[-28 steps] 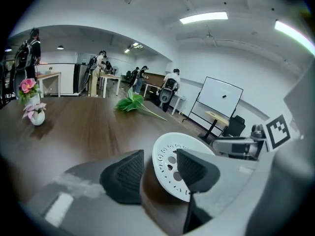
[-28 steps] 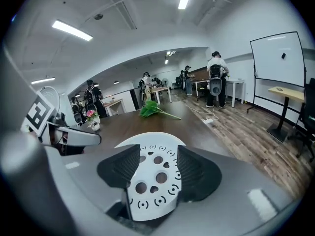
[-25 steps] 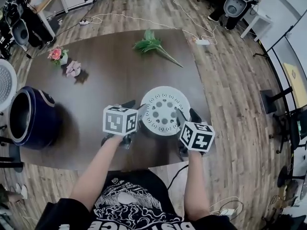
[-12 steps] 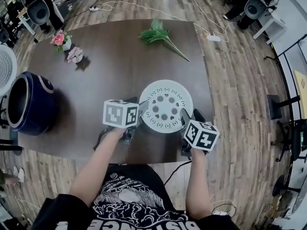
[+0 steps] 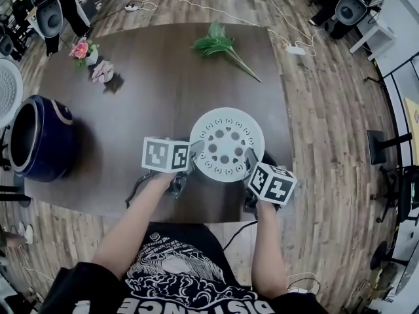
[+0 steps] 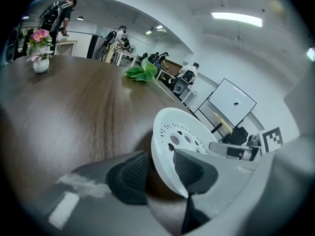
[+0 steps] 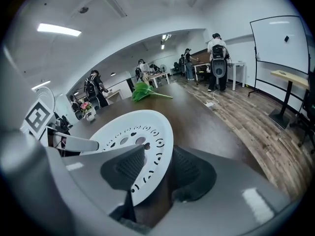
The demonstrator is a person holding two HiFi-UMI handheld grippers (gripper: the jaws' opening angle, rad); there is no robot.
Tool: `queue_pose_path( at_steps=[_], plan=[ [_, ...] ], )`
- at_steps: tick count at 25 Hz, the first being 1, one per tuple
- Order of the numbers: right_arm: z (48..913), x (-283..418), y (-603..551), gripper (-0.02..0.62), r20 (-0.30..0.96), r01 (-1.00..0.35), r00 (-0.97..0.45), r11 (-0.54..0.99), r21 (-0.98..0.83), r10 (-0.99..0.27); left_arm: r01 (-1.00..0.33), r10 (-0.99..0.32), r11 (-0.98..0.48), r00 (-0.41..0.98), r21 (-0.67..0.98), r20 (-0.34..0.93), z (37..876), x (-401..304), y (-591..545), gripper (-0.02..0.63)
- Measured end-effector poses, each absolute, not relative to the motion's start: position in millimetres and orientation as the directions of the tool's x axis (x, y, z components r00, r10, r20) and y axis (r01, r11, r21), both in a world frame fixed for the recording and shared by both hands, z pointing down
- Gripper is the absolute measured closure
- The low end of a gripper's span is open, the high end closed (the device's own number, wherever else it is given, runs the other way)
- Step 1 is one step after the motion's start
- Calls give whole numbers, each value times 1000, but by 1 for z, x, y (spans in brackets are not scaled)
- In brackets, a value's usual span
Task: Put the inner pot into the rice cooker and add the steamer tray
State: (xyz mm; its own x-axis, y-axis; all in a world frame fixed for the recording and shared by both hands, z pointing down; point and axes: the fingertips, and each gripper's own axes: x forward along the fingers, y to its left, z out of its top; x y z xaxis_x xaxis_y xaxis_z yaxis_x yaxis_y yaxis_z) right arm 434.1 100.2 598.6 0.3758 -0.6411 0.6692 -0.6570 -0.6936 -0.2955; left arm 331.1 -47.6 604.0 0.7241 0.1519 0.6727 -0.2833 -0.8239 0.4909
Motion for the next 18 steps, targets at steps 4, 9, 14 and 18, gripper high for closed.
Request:
queue_pose_path(
  at_steps=[4, 9, 14, 18],
  plan=[
    [599, 437, 104, 451, 672, -647, 390, -707, -288, -630, -288, 146, -820, 730, 494, 668, 603, 333, -47, 481],
    [599, 439, 104, 495, 677, -639, 398, -717, -280, -619, -300, 126, -824, 730, 480, 671, 601, 332, -50, 487],
    [595, 439, 103, 502, 674, -636, 408, -721, -275, -616, -312, 108, -814, 747, 490, 656, 594, 330, -52, 491],
    [584, 438, 95, 503, 656, -652, 410, -706, -274, -634, -326, 80, -799, 776, 506, 626, 581, 326, -60, 494]
  ],
)
